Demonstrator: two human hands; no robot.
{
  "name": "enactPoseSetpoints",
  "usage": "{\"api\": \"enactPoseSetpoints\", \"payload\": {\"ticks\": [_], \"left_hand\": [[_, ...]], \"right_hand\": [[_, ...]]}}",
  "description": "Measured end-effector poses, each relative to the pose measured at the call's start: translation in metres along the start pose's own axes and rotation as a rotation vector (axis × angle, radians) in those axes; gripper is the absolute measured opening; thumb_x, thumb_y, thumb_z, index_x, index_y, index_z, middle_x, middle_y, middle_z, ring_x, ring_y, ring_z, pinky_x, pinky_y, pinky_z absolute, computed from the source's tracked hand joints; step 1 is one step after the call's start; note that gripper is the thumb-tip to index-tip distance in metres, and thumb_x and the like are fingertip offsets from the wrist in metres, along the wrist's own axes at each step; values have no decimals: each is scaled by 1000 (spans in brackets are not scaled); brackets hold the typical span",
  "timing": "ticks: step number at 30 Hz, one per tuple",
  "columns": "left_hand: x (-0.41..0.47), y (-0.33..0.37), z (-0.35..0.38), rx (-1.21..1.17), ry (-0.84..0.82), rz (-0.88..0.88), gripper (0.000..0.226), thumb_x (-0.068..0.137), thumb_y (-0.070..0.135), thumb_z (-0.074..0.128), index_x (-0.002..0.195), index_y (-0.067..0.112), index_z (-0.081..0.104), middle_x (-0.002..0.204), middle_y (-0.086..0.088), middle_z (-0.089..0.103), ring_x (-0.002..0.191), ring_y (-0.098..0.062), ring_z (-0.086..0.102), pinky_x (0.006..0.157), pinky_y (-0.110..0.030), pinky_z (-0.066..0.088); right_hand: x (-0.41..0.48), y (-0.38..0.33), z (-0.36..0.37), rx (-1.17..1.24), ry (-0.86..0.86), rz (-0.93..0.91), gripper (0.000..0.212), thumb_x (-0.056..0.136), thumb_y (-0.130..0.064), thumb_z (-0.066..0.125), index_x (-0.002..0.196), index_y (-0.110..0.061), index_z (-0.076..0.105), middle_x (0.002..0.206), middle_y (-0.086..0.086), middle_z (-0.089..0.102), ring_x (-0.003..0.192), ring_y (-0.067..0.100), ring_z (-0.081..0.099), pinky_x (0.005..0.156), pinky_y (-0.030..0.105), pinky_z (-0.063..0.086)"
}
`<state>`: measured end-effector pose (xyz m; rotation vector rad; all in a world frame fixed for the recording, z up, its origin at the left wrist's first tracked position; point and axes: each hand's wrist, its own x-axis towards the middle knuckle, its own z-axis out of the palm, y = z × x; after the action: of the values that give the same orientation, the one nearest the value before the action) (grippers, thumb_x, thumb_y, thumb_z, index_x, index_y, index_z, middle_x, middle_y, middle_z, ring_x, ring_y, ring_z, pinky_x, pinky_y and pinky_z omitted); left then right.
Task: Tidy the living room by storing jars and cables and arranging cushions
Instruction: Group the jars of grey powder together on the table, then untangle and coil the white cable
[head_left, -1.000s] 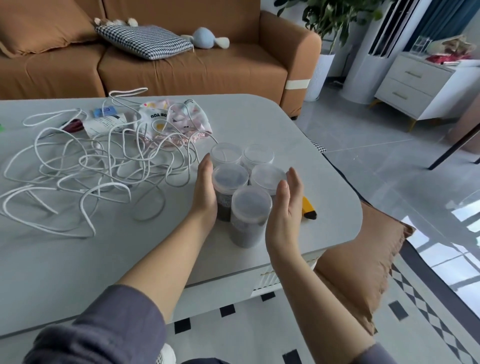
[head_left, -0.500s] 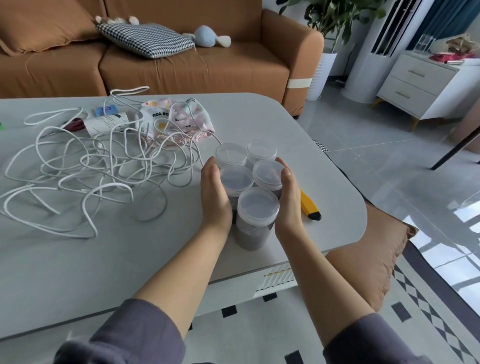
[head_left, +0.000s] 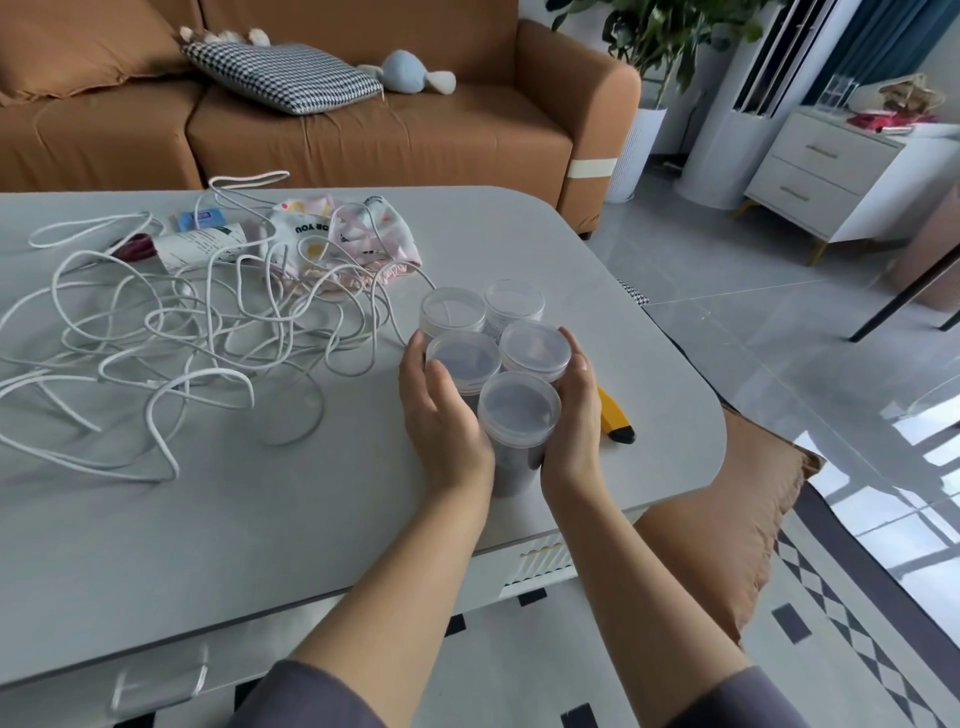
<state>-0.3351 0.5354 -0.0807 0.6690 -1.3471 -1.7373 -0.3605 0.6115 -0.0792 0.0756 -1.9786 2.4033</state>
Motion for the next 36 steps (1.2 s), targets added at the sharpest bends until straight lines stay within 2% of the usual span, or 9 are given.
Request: {"api": "enactPoseSetpoints", "payload": {"ticks": [5,9,13,16,18,21,25,29,36], "left_hand": [[2,2,-5,47,-28,1,55,89,39,33,137,15,49,140,1,50,128,-10,45,108,-26,35],[16,9,-27,141,-184,-42,42,99,30,33,136,12,44,136,-4,51,120,-10,47,96,-15,35],[41,30,-76,365,-292,113,39,87,32,38,118,14,54,113,6,60,103,-4,55,87,-12,38],[54,46,-109,564,-383,249,27,82,22,43,101,16,61,99,9,65,92,-2,58,80,-8,39],[61,51,-128,728,-449,338,24,80,20,44,94,16,64,94,8,66,90,-5,59,80,-14,43],[81,49,-157,1060,-541,470,24,79,18,49,97,16,64,99,0,66,94,-18,61,83,-30,48],[122,39,-202,1393,-630,613,41,81,26,39,110,15,66,110,-11,68,103,-32,63,92,-42,48],[166,30,-236,1395,-622,538,57,82,31,30,124,13,64,130,-10,62,119,-30,58,99,-43,48],[167,42,-255,1141,-679,639,44,82,22,36,108,13,70,130,-5,61,105,-26,66,82,-40,57]], "right_hand": [[2,1,2,-18,24,-7,51,79,-65,38,123,-48,56,133,0,58,129,33,49,74,29,39],[-8,-31,3,-41,138,-166,51,92,-41,35,136,-19,50,136,-4,55,127,2,48,109,29,37],[-20,-76,33,-247,118,-453,39,97,-22,38,133,-12,49,134,-5,53,124,-1,45,105,21,37],[-27,-96,64,-392,19,-632,36,90,-15,44,125,-10,53,124,-6,54,122,8,48,109,38,35],[-34,-96,81,-434,-72,-701,35,87,-12,47,120,-8,56,121,-3,55,120,13,49,107,28,35],[-49,-74,116,-538,-312,-668,34,82,-6,52,116,-7,58,119,3,57,112,15,52,92,6,30],[-55,-3,164,-825,-674,-311,53,82,-4,51,134,-10,48,139,10,45,127,26,43,100,20,30],[-40,52,193,-1227,-685,-310,53,89,-23,43,142,-26,40,151,2,34,141,27,23,114,47,19],[-38,72,204,-1286,-511,-446,39,99,-25,37,136,-29,50,150,-1,38,143,25,25,116,46,13]]}}
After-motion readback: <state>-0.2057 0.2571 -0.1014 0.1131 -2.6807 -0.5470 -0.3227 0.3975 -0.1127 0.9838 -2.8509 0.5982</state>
